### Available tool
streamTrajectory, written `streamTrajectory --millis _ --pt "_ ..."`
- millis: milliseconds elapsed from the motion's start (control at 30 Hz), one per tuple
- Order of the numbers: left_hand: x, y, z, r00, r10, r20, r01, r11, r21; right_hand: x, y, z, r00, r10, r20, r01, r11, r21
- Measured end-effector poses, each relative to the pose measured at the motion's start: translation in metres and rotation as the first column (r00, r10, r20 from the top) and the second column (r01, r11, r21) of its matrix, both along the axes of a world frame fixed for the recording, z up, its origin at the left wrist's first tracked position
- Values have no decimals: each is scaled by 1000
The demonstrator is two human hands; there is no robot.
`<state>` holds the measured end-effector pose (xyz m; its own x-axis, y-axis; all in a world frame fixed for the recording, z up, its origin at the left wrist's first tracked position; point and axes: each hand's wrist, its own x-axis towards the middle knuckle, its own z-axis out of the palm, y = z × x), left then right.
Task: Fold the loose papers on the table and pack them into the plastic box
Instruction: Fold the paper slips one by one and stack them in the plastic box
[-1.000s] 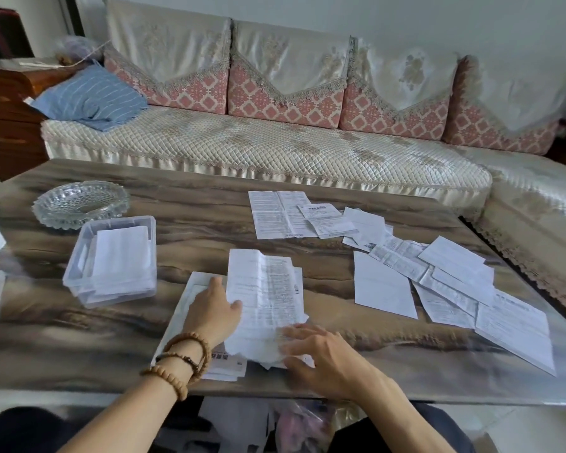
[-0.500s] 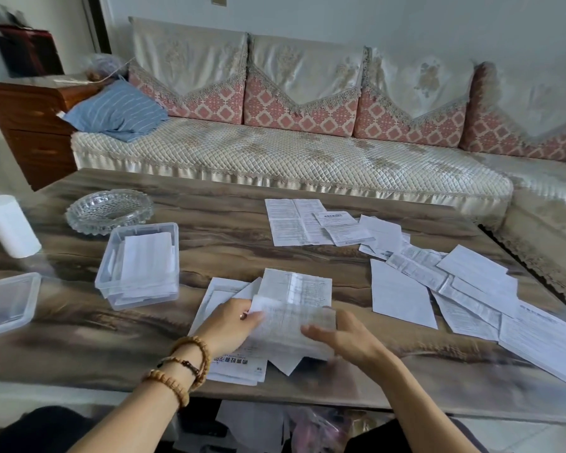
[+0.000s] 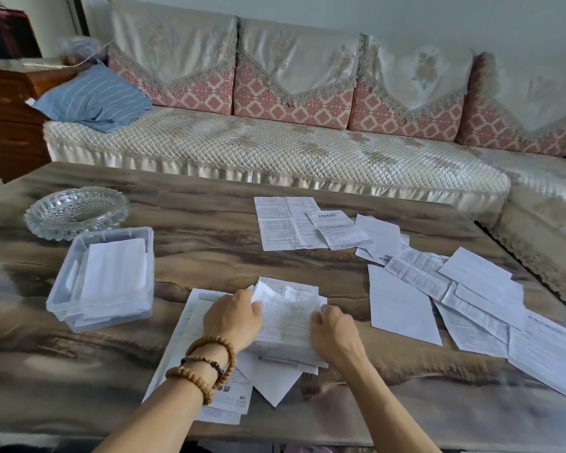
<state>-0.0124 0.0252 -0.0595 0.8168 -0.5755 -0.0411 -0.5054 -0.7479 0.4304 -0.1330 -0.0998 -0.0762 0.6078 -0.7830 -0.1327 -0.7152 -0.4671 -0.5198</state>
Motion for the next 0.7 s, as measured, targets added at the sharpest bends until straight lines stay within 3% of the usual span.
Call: streamTrajectory --millis 233,700 --pt "11 -20 -8 1000 25 10 -25 997 68 3 -13 -6 991 -134 16 134 991 20" --pt "17 -27 -10 1000 14 19 -17 990 137 9 -20 0 994 -98 -54 99 995 16"
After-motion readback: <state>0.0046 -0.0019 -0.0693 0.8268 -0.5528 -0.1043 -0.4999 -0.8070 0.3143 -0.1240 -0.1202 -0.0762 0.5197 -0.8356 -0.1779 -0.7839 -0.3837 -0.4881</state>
